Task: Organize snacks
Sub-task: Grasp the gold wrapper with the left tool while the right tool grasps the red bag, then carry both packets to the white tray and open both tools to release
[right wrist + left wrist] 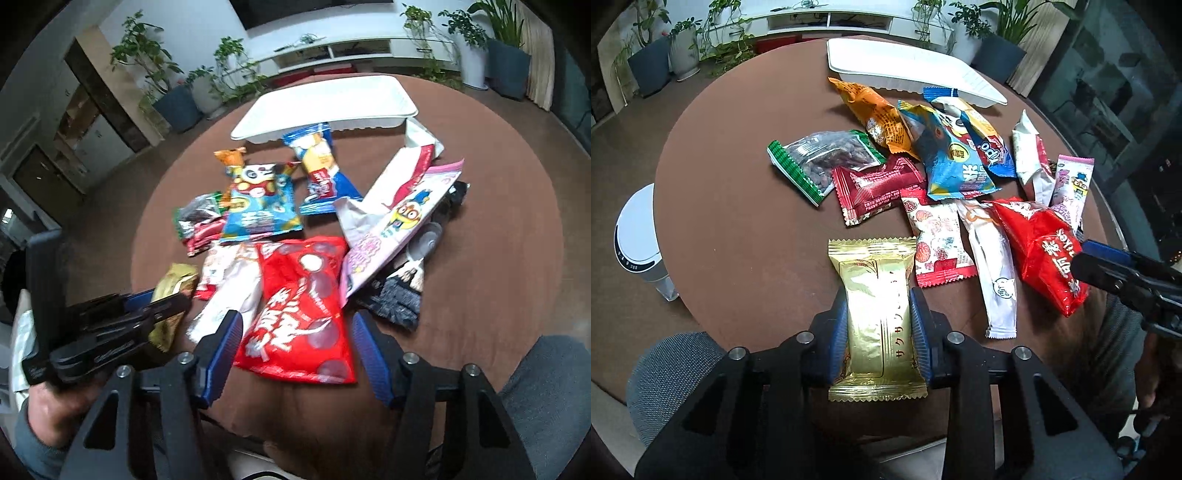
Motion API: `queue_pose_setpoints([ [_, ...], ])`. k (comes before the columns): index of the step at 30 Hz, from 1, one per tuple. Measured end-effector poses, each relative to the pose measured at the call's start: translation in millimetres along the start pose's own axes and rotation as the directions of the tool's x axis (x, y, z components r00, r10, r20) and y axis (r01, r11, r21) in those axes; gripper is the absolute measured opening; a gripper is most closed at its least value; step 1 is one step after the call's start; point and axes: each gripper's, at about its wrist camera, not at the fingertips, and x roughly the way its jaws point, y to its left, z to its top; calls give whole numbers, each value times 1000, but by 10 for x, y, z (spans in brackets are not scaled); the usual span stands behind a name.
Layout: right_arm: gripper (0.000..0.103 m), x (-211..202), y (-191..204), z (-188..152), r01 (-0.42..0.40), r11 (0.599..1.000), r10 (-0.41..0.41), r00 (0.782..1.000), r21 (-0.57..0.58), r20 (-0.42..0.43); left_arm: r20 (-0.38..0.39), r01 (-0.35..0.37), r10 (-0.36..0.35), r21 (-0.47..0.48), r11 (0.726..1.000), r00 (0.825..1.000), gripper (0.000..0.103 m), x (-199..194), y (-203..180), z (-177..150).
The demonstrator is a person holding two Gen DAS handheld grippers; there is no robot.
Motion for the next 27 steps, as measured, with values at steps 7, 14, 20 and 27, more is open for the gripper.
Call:
queue_pose_setpoints([
  [7, 66, 243, 129, 69, 43, 997, -46, 997, -64, -57, 11, 14, -14, -1, 1000, 1000, 29, -21, 31, -33],
  [14, 57, 397, 144, 41, 47, 994, -56, 995, -98, -87, 20, 15, -15, 8, 1000, 1000, 29, -12, 24, -34],
  [20, 37, 368, 109, 27, 9, 996, -16, 997, -94, -73, 26, 21, -22, 6, 1000, 999, 29, -13, 28, -43],
  [27, 28, 322, 68, -9, -34, 997, 30, 998, -71, -55, 28, 38, -38, -6, 999, 999, 29, -34, 73, -53],
])
